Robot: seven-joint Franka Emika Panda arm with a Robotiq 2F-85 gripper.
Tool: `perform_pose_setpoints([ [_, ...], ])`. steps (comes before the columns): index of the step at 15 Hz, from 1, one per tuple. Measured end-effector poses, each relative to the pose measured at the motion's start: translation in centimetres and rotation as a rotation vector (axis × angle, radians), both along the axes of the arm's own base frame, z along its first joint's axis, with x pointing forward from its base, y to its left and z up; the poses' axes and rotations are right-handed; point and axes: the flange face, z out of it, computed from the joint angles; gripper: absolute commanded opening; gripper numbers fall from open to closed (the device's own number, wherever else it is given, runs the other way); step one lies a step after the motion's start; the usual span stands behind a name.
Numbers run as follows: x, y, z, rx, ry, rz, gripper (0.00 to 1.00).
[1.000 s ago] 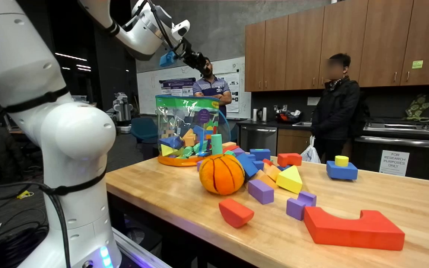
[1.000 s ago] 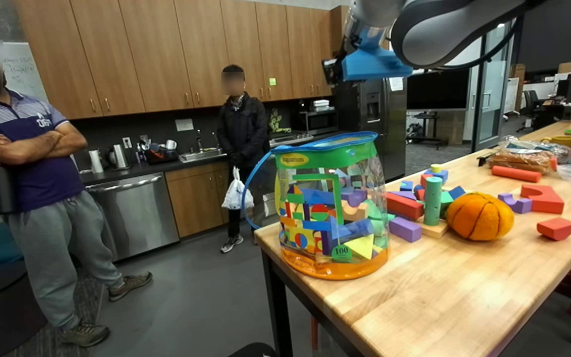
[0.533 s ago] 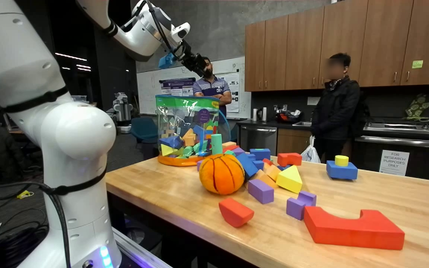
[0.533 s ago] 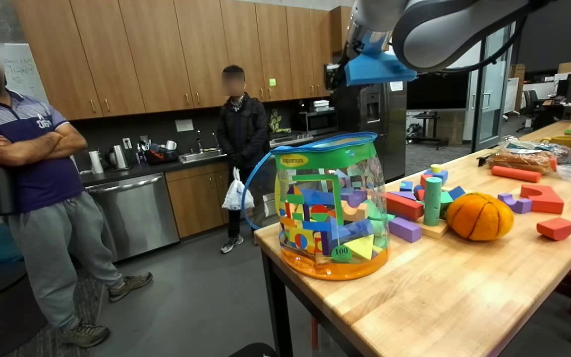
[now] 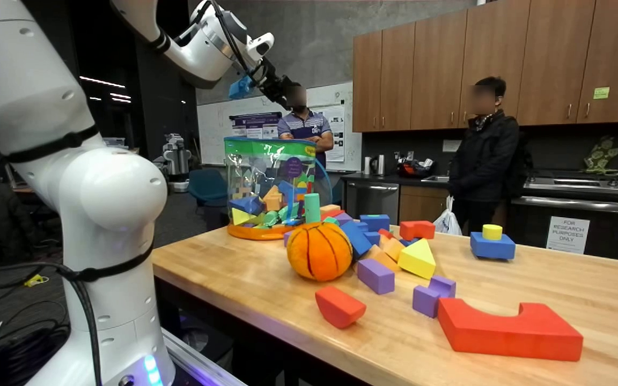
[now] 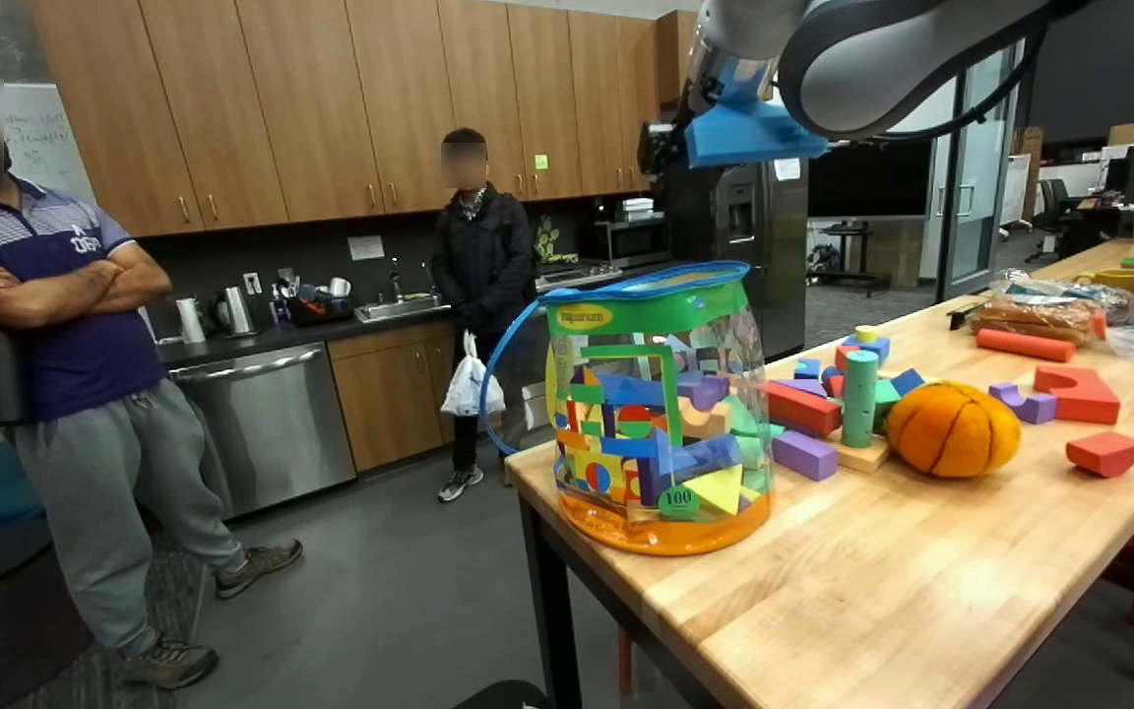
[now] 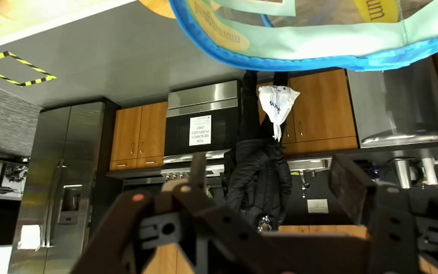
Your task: Remove one blue block from the clear bag.
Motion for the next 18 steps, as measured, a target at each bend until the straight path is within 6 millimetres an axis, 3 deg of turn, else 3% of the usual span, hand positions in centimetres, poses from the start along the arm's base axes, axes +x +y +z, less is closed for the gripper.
perform_pose_setpoints([
  [5, 0.8, 0.9, 1.4, -0.094, 0.076, 0.100, 1.00],
  [11, 2.0, 3.4, 2.0, -0.184, 0.237, 0.246, 1.00],
  [18, 3.1, 6.3, 0.4, -0.203, 0.402, 0.377, 1.00],
])
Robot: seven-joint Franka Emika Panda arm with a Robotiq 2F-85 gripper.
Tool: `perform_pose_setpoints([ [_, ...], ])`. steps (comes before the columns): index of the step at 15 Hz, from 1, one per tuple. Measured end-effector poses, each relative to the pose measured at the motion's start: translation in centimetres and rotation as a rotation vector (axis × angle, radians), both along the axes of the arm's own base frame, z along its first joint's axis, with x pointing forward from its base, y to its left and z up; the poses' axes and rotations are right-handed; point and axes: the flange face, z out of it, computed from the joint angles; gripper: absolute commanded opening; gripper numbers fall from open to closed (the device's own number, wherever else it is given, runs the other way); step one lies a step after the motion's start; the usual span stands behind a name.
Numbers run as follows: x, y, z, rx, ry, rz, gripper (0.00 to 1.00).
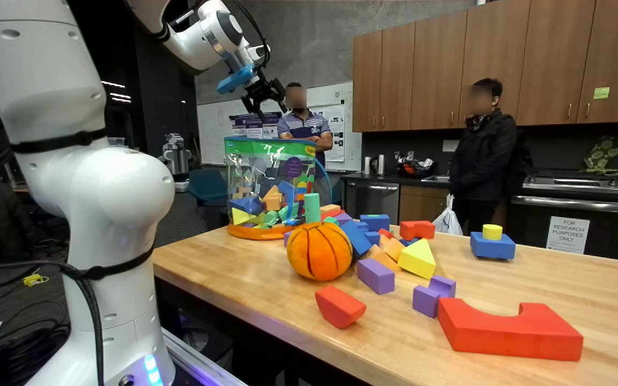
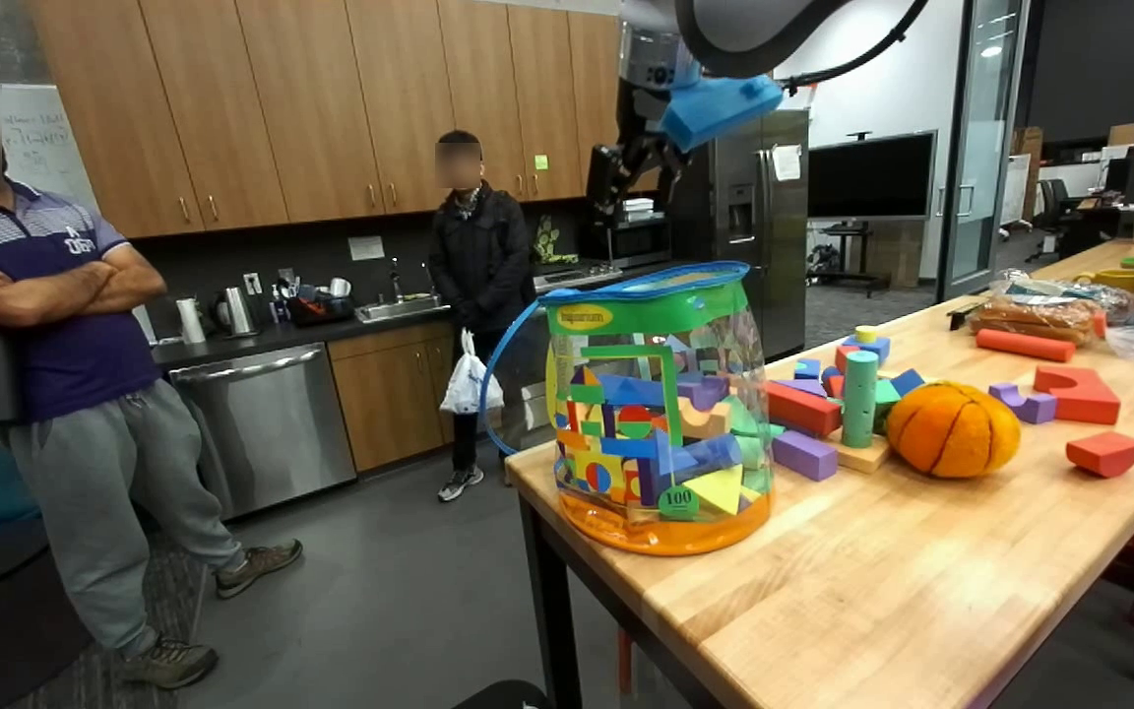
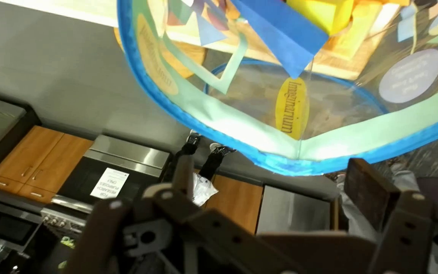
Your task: Remove one blue block from the clear bag.
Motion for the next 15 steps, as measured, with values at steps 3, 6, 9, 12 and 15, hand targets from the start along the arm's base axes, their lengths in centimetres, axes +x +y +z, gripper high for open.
perform_pose_setpoints([
  [3, 0.2, 1.5, -1.7, 0.021, 0.062, 0.030, 1.00],
  [6, 0.6, 2.4, -3.6, 0.032, 0.105, 0.042, 1.00],
  [9, 1.0, 2.4, -5.7, 0.030, 0.142, 0.037, 1.00],
  [12, 1.5, 2.0, -7.5, 0.031, 0.167, 0.023, 1.00],
  [15, 2.0, 1.8, -9.1, 0.034, 0.180, 0.013, 1.00],
])
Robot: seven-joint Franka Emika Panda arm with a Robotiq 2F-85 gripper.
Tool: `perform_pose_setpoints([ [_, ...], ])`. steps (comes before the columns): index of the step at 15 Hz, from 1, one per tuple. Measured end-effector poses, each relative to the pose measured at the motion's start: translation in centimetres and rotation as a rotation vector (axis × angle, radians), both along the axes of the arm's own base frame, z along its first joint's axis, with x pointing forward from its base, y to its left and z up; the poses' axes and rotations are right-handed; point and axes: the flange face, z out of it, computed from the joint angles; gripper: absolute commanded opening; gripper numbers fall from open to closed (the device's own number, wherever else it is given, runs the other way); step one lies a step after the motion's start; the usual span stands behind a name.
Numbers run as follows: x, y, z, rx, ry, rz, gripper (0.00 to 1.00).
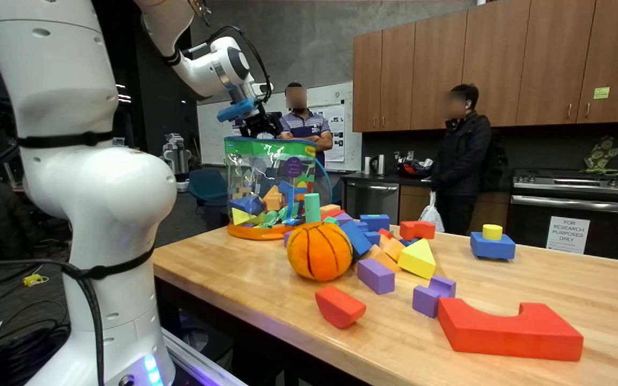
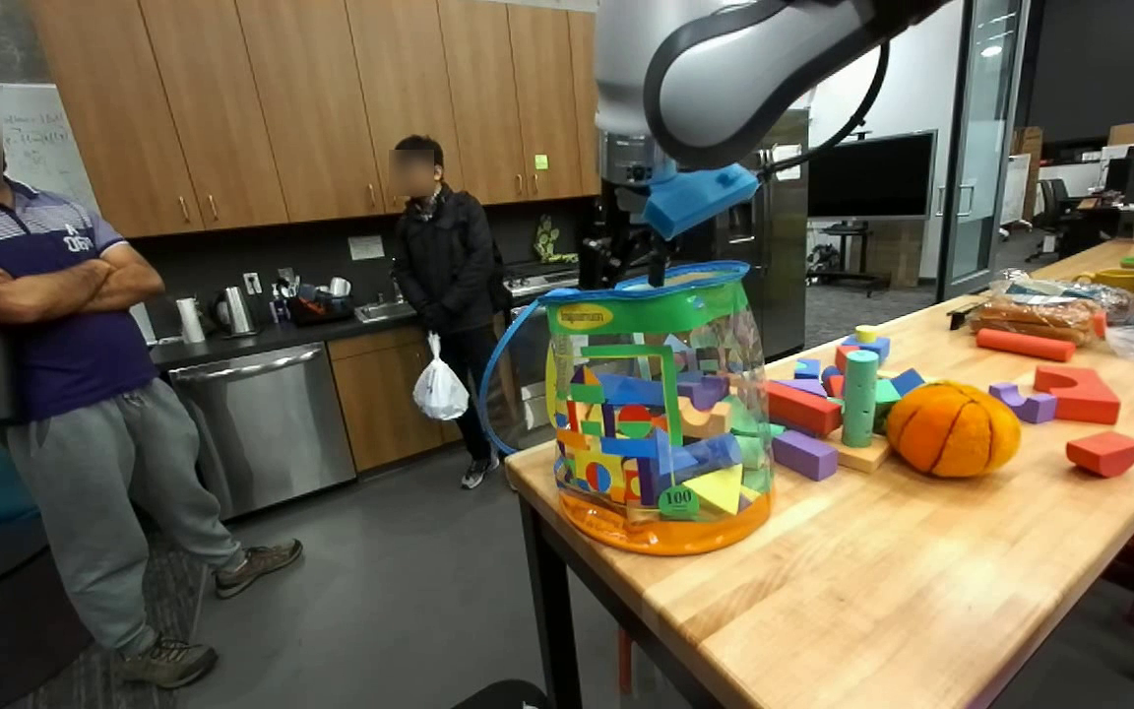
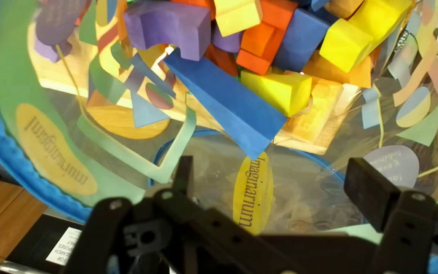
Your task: Remove one blue block from the clear bag.
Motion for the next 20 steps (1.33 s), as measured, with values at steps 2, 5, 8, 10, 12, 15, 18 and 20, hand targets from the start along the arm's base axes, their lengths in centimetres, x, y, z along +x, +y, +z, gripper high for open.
perform_pose_setpoints([
  [2, 0.4, 0.0, -0.8, 0.003, -0.013, 0.001, 1.00],
  [5, 0.5, 0.1, -1.1, 0.000, -0.048, 0.005, 1.00],
  [8, 0.5, 0.1, -1.2, 0.000, -0.047, 0.005, 1.00],
  [10, 0.5, 0.1, -1.2, 0.000, -0.046, 0.005, 1.00],
  [12, 0.6, 0.0, -1.6, -0.003, -0.037, 0.004, 1.00],
  [15, 0.8, -0.1, -3.2, -0.007, -0.008, 0.005, 1.00],
  [18, 1.4, 0.0, -5.3, -0.025, 0.011, 0.011, 1.00],
  [20, 1.9, -0.1, -6.3, -0.053, 0.006, 0.007, 1.00],
])
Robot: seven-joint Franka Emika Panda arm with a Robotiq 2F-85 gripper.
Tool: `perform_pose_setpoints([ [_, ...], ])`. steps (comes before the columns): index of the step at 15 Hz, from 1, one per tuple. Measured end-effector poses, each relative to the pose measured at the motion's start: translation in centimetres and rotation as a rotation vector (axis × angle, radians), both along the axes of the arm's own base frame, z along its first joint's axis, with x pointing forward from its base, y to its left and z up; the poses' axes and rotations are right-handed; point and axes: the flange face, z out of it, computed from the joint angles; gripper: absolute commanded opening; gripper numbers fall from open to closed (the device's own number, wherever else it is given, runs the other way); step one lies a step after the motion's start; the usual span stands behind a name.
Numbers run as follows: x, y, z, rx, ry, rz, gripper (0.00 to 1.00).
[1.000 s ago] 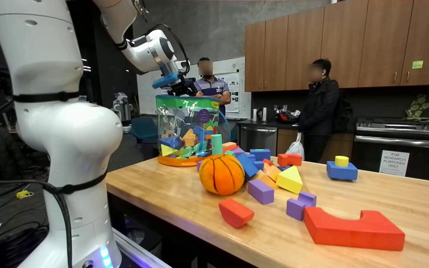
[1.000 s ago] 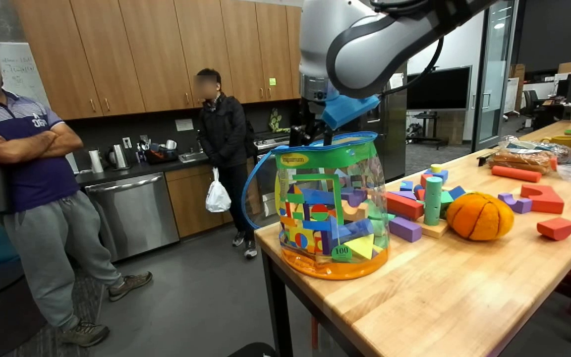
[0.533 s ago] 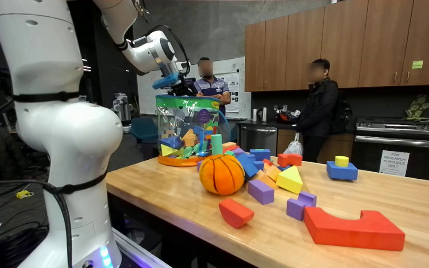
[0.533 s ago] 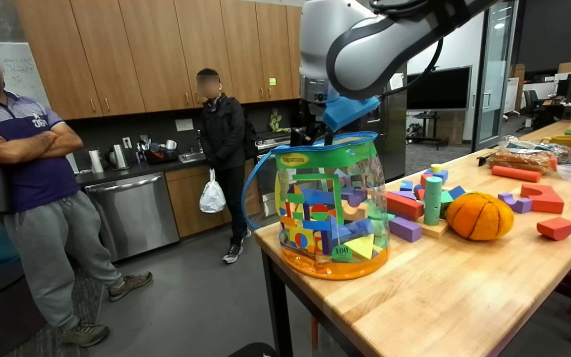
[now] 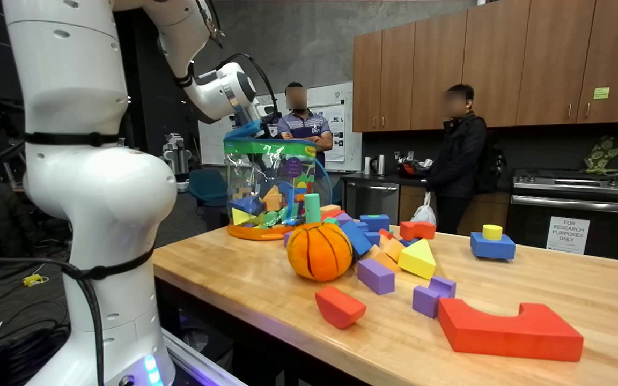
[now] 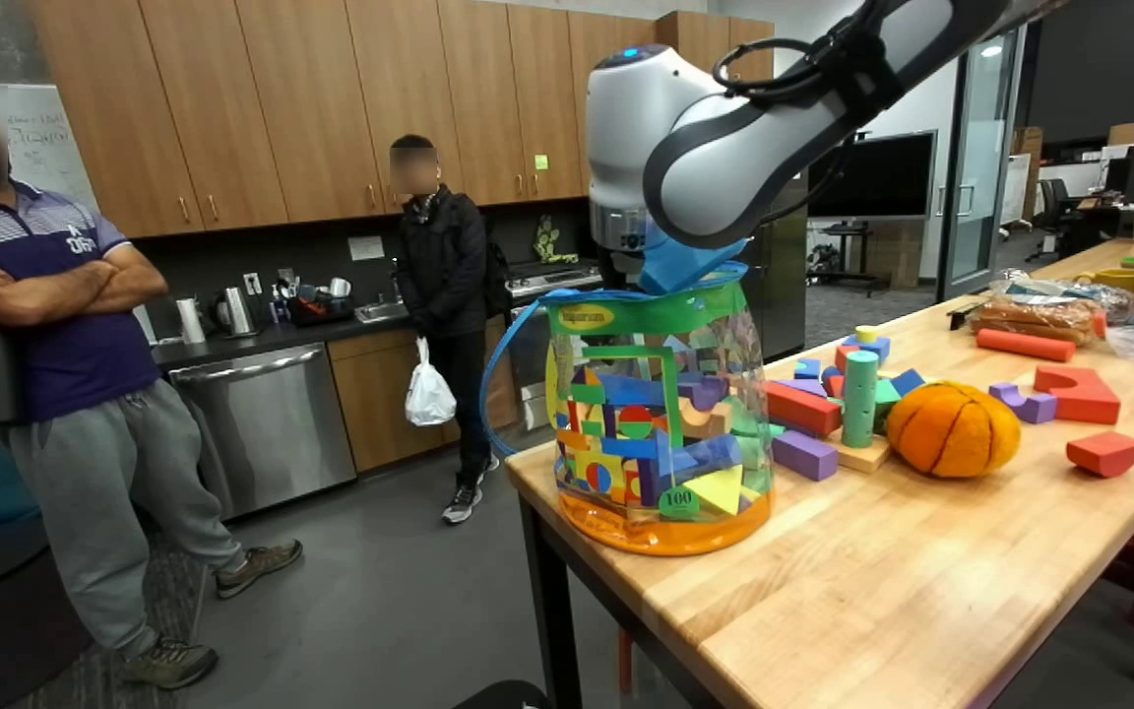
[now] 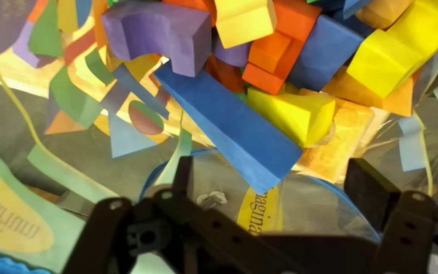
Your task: Remove one blue block from the clear bag.
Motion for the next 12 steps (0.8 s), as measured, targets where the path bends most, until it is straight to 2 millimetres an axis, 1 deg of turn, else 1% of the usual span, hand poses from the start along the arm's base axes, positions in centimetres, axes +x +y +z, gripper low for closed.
perform_pose_setpoints([
  [3, 0.3, -0.3, -0.8, -0.032, -0.016, -0.021, 1.00],
  [5, 0.6, -0.6, -0.3, -0.045, -0.052, -0.048, 1.00],
  [10, 1.6, -1.1, 3.4, -0.068, -0.178, -0.096, 1.00],
  [12, 1.8, -0.8, 4.3, -0.076, -0.201, -0.092, 1.00],
])
